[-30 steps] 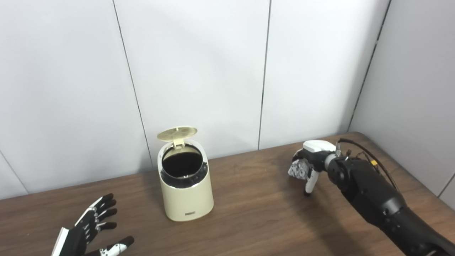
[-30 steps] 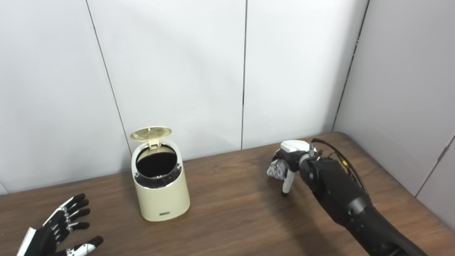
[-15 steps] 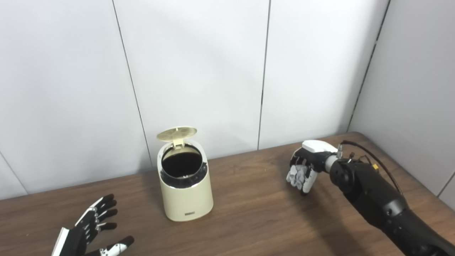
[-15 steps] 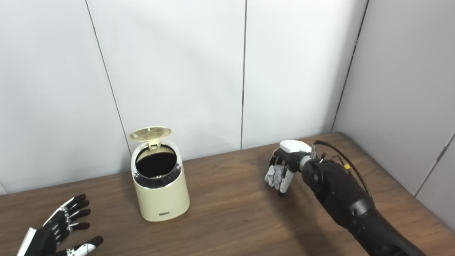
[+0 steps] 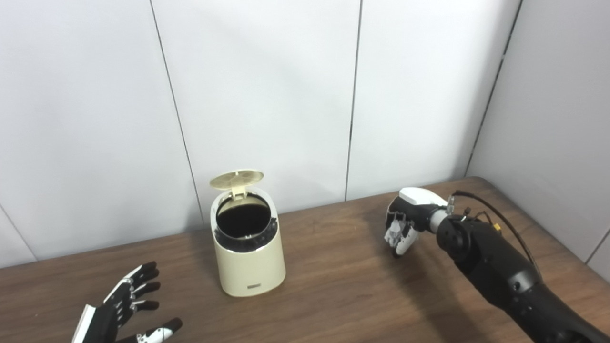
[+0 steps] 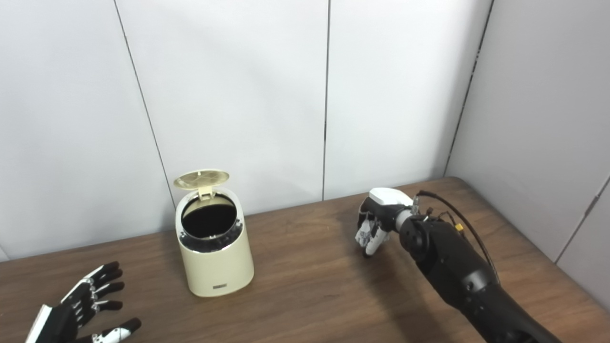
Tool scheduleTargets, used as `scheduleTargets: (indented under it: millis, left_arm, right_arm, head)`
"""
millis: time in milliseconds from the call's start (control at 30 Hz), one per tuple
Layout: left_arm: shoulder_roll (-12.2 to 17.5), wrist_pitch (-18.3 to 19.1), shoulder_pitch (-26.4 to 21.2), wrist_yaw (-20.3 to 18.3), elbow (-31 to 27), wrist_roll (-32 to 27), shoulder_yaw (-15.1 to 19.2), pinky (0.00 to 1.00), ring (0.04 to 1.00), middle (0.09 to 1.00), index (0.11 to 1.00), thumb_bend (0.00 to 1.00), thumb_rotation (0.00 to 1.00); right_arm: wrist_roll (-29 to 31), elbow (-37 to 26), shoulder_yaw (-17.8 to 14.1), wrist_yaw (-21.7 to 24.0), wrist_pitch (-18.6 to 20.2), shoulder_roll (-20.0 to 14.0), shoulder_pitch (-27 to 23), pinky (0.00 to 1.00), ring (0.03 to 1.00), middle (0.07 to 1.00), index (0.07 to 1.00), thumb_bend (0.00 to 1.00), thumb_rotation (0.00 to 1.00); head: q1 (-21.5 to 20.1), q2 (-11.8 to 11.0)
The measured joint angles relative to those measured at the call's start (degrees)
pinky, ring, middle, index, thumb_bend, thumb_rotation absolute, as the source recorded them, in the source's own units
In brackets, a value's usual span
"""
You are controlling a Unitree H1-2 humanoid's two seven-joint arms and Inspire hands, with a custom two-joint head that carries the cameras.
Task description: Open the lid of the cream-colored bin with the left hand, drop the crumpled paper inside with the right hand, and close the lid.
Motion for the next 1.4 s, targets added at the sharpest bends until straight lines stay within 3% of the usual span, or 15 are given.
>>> scheduleTargets:
  millis: [333, 700, 933, 1133, 1400]
  left_arm:
    - [0.01, -0.01, 0.0, -0.55, 0.01, -0.08, 0.0, 0.66, 0.81, 0.866, 0.898, 0.7, 0.0]
    - [-0.33, 0.47, 0.03, -0.66, 0.0, 0.02, -0.03, 0.66, 0.806, 0.857, 0.893, 0.73, 0.0]
    - [-1.7, 0.46, 0.03, -0.18, 0.15, 0.9, -0.26, 0.66, 0.803, 0.855, 0.887, 0.74, 0.0]
    - [-2.05, 0.36, 0.0, 0.59, 1.09, 1.15, -0.38, 0.65, 0.799, 0.848, 0.882, 0.77, 0.05]
    - [-3.02, -1.09, 0.01, 0.82, 2.4, 1.18, -1.0, 0.67, 0.801, 0.85, 0.881, 0.79, 0.09]
  right_arm:
    - [-0.1, -1.64, 0.11, -1.8, -2.01, -0.2, 0.07, 0.42, 0.404, 0.474, 0.506, 0.52, 0.0]
    - [3.0, -15.58, -3.11, 1.13, -1.14, -0.23, 0.26, 0.44, 0.435, 0.497, 0.485, 0.52, 0.0]
    - [3.95, -22.63, -3.09, 4.44, -1.23, 0.17, 0.01, 0.44, 0.433, 0.5, 0.485, 0.52, 0.0]
    - [3.72, -28.71, -3.1, 4.82, -0.5, 3.45, -0.09, 0.41, 0.423, 0.496, 0.492, 0.52, 0.0]
    - [0.16, -32.95, -2.81, 4.57, 3.26, 10.07, -0.13, 0.4, 0.413, 0.478, 0.504, 0.52, 0.0]
  head:
    - [0.53, 0.0]
    - [4.48, -0.7]
    - [6.41, -1.23]
    - [9.84, -1.5]
    - [13.8, -1.85]
